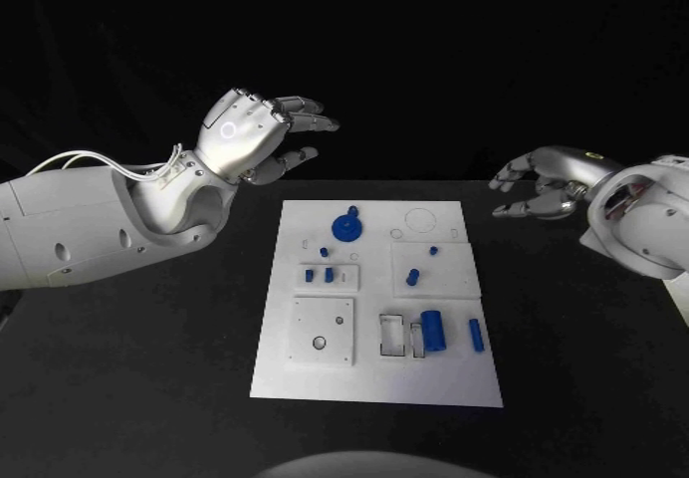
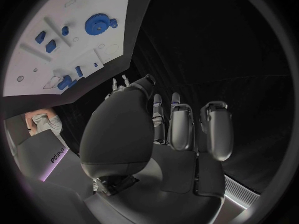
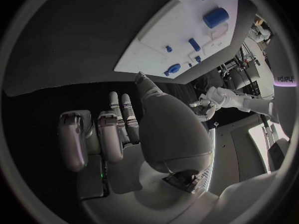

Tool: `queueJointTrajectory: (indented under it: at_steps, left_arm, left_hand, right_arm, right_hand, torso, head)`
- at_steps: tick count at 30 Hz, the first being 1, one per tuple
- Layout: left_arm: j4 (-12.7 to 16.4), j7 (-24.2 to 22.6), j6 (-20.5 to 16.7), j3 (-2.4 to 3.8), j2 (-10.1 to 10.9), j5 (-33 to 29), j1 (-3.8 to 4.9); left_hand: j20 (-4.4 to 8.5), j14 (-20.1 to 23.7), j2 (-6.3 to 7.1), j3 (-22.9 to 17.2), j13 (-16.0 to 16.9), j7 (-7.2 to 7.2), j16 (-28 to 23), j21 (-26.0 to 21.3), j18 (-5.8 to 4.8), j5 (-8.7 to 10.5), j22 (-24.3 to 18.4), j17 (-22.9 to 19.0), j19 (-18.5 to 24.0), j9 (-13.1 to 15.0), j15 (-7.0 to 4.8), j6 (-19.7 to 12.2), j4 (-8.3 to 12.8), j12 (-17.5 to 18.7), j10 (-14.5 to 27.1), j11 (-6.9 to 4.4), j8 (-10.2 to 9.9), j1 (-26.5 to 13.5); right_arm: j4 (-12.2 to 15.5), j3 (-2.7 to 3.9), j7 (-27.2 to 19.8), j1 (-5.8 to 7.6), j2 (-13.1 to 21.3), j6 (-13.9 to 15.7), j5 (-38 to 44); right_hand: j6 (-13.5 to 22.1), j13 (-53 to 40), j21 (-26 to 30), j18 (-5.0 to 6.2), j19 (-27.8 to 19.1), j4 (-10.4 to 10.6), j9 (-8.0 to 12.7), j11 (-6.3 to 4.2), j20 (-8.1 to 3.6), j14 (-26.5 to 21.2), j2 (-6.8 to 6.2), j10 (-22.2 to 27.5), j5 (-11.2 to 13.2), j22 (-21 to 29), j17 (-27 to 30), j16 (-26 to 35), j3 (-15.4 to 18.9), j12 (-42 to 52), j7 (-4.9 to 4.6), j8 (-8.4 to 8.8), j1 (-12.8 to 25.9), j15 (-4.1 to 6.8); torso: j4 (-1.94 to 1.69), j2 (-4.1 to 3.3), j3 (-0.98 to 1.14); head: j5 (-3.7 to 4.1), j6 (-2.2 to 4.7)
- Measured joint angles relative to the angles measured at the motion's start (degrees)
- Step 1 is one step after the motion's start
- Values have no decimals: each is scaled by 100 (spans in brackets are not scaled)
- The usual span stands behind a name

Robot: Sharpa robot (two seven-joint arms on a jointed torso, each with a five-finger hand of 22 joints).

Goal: Assemble the parts on the task board

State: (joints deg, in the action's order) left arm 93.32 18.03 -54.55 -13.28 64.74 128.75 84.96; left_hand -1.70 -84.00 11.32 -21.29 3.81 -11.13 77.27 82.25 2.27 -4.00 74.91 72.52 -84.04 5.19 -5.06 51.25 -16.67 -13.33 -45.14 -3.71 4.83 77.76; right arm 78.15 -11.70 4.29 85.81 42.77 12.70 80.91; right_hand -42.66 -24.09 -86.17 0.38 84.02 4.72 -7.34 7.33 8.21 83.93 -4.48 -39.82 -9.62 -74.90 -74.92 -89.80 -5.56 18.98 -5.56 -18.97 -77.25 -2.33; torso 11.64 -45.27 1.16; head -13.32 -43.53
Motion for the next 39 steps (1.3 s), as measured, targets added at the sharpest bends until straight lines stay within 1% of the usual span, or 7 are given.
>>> queueJointTrajectory:
  at_steps: [3,7,11,22,31,36,39]
  left_arm:
    - [76,-75,0,0,42,-236,-18]
    - [142,-156,0,0,63,-449,-32]
    - [189,-192,0,-2,68,-570,-39]
    - [277,-376,-1,-2,56,-1110,-118]
    - [330,-1092,-1,-8,62,-2480,-265]
    - [337,-1504,-1,-8,70,-3360,-285]
    - [338,-1698,-1,-8,70,-3783,-293]
  left_hand:
    - [-1,-8,0,-28,0,17,27,3,0,-31,0,9,1,-8,-8,17,9,-21,1,1,-23,0]
    - [19,12,-11,-116,0,69,31,29,1,-86,0,32,21,-16,-28,69,2,-88,-3,5,-23,11]
    - [40,0,-32,-159,0,100,48,29,1,-116,0,33,0,-23,-40,100,-2,-124,-34,36,-23,33]
    - [43,-8,-108,-215,-7,200,48,50,0,-116,0,33,4,-47,-48,261,-22,-203,-155,51,-44,-239]
    - [60,-8,-111,-285,-7,397,95,50,0,-116,0,86,21,-53,-48,459,0,-233,-189,203,-44,-306]
    - [60,-8,-57,-312,-7,698,106,74,0,-144,0,86,21,-61,-48,545,-4,-233,-200,282,-44,-167]
    - [60,2,-61,-316,-6,785,106,74,0,-193,0,85,21,-61,-13,618,0,-233,-207,351,-44,-88]
  right_arm:
    - [-111,-1,1,-131,-151,-20,305]
    - [-179,1,-35,-263,-297,-36,530]
    - [-181,1,-87,-330,-379,-46,658]
    - [127,5,-173,-391,-377,8,956]
    - [470,6,-224,-414,-257,99,1070]
    - [574,6,-229,-436,-232,40,1078]
    - [557,6,-228,-456,-261,-29,1074]
  right_hand:
    - [-73,71,24,0,0,93,-57,-15,0,9,-78,41,-266,-1,0,0,-92,0,-79,82,-53,33]
    - [-110,90,24,1,0,107,-117,-17,0,0,-106,39,-592,-5,0,0,-158,116,-42,158,-81,42]
    - [-188,90,24,0,-13,119,-164,-30,-13,0,-106,-37,-701,-5,1,0,-177,203,-27,181,-81,42]
    - [-257,72,-21,0,-22,98,-224,-25,-22,-1,-105,-116,-802,-4,1,0,-230,326,3,236,-81,42]
    - [-344,72,-87,0,-22,65,-297,-67,-22,-1,-105,-278,-1057,-3,1,0,-342,452,-13,304,-81,42]
    - [-394,88,-87,0,-22,38,-323,-73,-22,-1,-105,-336,-1163,-3,1,0,-393,481,-49,354,-81,41]
    - [-422,104,-87,0,-22,11,-353,-79,-22,-1,-105,-397,-1320,-3,1,0,-460,512,-77,381,-81,41]
  torso:
    - [-15,-29,-7]
    - [-19,-55,-18]
    - [-21,-65,-29]
    - [-36,-41,-46]
    - [-74,-11,-60]
    - [-97,3,-60]
    - [-98,5,-61]
  head:
    - [54,73]
    - [105,149]
    - [149,193]
    - [173,216]
    - [232,183]
    - [229,166]
    - [228,163]
